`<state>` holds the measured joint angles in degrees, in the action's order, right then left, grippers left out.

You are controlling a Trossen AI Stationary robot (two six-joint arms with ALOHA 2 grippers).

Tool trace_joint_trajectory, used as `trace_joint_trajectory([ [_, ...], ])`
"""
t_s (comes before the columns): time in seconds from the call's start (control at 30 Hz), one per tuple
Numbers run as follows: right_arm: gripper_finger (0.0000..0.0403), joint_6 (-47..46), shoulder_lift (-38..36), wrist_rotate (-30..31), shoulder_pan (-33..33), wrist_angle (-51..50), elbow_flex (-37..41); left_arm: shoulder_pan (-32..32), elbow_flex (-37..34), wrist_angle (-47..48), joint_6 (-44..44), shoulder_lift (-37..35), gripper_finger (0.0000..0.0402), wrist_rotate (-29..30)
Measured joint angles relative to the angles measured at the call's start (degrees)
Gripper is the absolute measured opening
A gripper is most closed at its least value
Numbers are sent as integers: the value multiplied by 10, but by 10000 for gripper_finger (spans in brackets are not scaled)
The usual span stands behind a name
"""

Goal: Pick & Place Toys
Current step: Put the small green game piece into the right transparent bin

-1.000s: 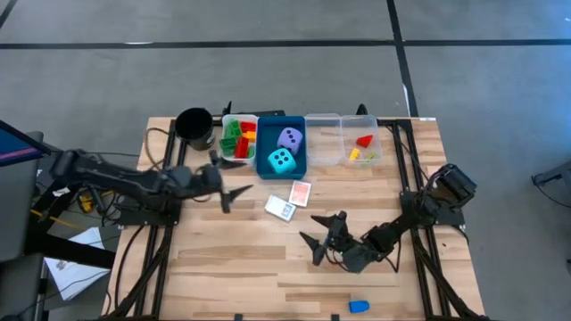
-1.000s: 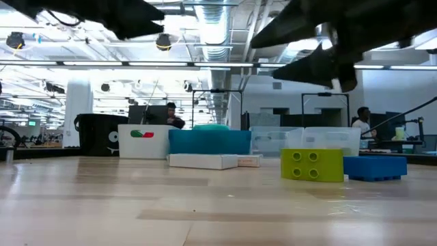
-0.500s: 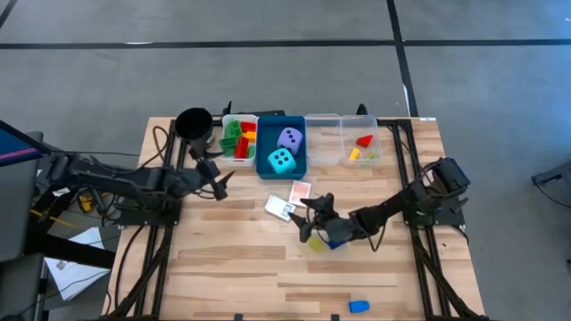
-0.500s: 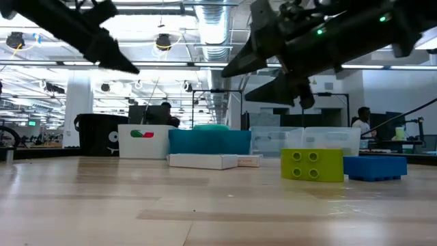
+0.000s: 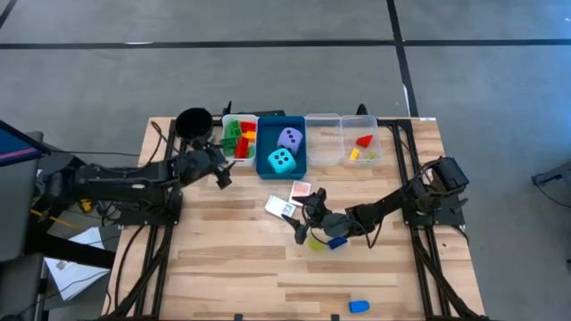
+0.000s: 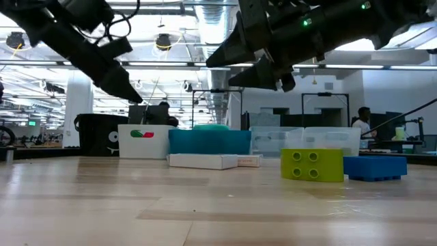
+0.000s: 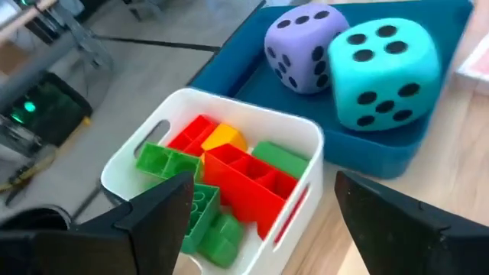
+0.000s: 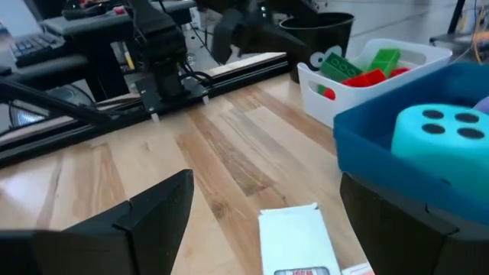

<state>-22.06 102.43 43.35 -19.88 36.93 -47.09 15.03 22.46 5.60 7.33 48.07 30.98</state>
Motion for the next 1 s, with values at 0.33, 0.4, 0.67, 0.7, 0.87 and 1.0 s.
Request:
trace_joint_trajectory([
  [0.33,324,32,0,0,1,-9,0,157,-9,-37,31,0,309,-110],
  [0.4,324,32,0,0,1,-11,0,181,-9,-41,37,0,309,-130],
  [0.67,324,38,0,0,2,-13,0,249,-9,-76,79,83,309,-179],
  [0.7,324,40,0,0,2,-14,0,253,-9,-86,86,100,309,-180],
  [0.87,324,41,0,0,2,-13,0,256,-7,-142,108,179,309,-180],
  [1.0,324,41,0,0,2,-13,0,256,-5,-168,106,221,309,-185],
])
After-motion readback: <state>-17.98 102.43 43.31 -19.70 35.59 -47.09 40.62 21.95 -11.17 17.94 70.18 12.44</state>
